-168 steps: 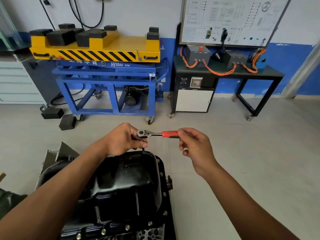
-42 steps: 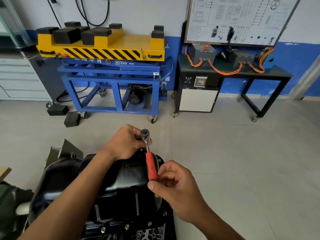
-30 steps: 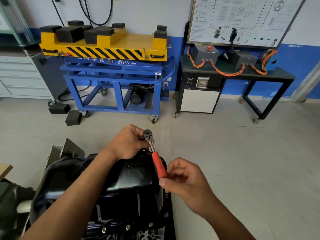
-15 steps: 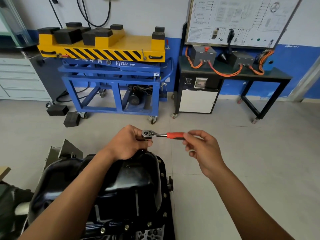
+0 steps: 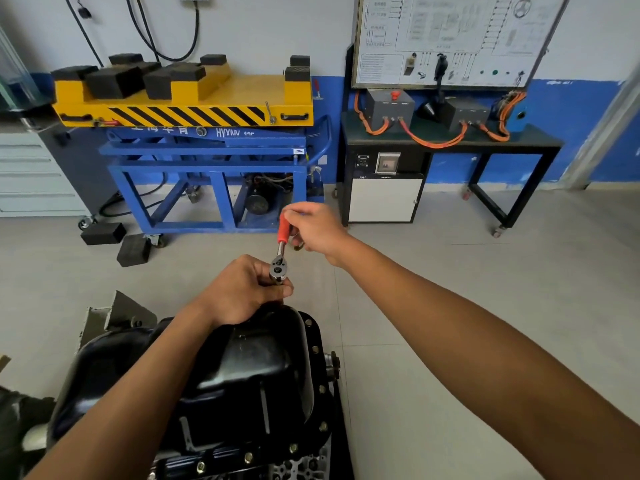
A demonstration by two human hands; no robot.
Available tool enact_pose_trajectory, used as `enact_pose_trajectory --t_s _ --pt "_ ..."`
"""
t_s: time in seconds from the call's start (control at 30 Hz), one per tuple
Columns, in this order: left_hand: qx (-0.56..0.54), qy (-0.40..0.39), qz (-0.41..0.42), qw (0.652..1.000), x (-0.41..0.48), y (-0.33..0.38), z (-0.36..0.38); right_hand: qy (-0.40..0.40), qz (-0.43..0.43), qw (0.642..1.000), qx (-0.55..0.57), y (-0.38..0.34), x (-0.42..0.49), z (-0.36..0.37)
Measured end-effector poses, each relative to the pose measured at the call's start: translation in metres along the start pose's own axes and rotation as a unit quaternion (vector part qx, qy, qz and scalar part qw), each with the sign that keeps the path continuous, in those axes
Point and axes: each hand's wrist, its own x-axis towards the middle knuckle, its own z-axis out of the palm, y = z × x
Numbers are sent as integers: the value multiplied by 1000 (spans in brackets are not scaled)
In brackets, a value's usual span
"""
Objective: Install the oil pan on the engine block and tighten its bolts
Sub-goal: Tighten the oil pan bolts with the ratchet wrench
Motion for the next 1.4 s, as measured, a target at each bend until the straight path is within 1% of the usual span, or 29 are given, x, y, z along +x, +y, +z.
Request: enact_pose_trajectory --t_s 0.07,0.13,0.23,0.37,0.47,0.6,0.67,0.8,0.87,1.0,1.23,1.4 --pt "2 24 -6 1000 0 -1 2 9 5 1000 9 4 -2 -4" --pt "9 51 -15 999 -1 -2 4 30 11 998 46 9 -8 -11" --pt "11 60 -22 998 1 -3 4 75 7 994 77 16 -22 -24" --pt "29 75 -37 996 3 -7 3 127 17 988 89 25 -52 -40" --pt "26 83 -39 995 4 -8 4 142 36 978 147 34 -86 -43" --pt "34 92 -38 994 3 -8 3 105 34 975 192 43 -135 -30" --pt "30 91 -30 995 2 -8 2 60 25 979 194 46 -158 -20" --pt "46 95 -17 994 -1 -3 4 -60 -3 984 168 48 -184 -2" --pt "41 99 -23 994 -2 -2 5 -89 -11 985 145 48 -187 4" --pt "33 110 -33 993 -1 -4 4 -102 -17 988 118 45 -185 9" --pt "15 57 -14 998 0 -4 2 -115 -7 985 132 46 -183 1" --pt "11 52 -22 998 1 -5 1 -113 11 988 106 46 -175 -18"
